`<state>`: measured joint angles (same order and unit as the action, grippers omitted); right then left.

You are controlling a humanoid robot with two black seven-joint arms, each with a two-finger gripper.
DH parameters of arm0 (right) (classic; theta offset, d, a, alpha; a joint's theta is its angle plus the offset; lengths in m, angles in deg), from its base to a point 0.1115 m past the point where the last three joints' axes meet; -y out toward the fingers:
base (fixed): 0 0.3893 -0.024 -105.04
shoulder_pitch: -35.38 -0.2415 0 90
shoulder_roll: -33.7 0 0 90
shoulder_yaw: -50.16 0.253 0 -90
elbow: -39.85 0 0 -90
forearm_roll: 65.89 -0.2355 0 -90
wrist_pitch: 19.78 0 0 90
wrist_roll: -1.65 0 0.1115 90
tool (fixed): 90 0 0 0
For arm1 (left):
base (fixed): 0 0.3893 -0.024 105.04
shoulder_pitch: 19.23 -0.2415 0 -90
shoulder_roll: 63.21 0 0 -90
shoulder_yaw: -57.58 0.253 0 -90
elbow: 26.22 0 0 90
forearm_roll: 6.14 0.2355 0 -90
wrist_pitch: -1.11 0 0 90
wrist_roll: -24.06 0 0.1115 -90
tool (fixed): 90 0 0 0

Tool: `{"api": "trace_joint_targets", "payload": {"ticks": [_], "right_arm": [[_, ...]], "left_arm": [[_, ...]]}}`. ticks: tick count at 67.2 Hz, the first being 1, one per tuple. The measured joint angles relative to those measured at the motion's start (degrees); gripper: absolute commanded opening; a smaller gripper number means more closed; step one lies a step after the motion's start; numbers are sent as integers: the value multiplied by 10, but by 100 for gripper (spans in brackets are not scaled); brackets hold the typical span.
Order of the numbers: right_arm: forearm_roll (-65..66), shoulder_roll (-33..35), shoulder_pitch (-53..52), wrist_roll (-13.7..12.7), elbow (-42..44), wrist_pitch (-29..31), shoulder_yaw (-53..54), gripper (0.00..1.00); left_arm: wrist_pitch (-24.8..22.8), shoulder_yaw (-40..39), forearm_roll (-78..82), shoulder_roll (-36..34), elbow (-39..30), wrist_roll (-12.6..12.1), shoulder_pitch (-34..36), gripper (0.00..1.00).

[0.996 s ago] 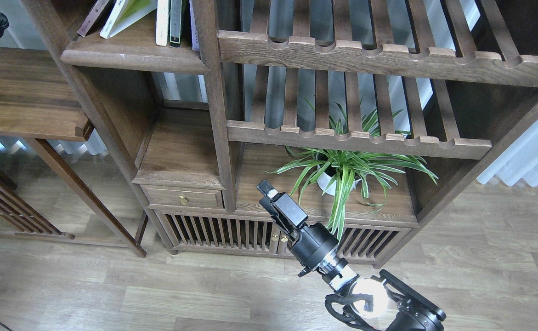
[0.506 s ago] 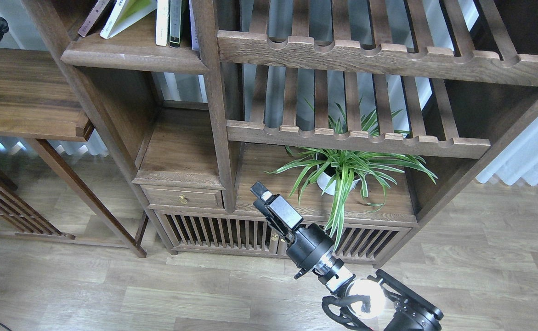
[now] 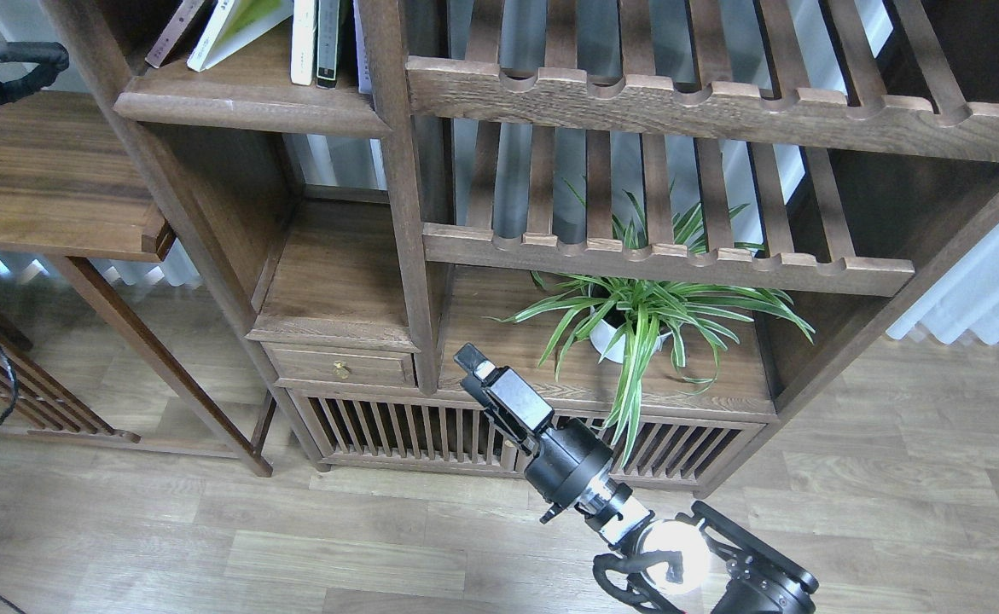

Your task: Organize books on shelf

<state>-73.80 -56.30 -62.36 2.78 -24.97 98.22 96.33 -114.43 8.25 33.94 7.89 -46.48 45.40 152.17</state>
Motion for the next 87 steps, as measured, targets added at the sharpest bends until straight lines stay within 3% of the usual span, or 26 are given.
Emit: {"api": "trace_joint_targets", "payload": {"ticks": [17, 36, 61, 75, 87], "right_arm": [[0, 0, 2, 0, -10, 0, -7, 99], [0, 0, 5, 0, -18, 0, -8, 99], [1, 0, 8, 0, -20, 0, -8, 99], [1, 0, 8, 0, -19, 0, -8, 99], [1, 0, 5, 0, -19, 0, -1, 99]], "left_arm": [[15, 8, 0, 3, -1, -1, 7, 19], [16, 18, -1, 2, -1, 1, 3, 39], [15, 24, -3, -2, -8, 1, 4, 45], [13, 16, -11, -1, -39, 1, 6, 56], [12, 13, -25, -11, -90, 0, -30, 57]]}}
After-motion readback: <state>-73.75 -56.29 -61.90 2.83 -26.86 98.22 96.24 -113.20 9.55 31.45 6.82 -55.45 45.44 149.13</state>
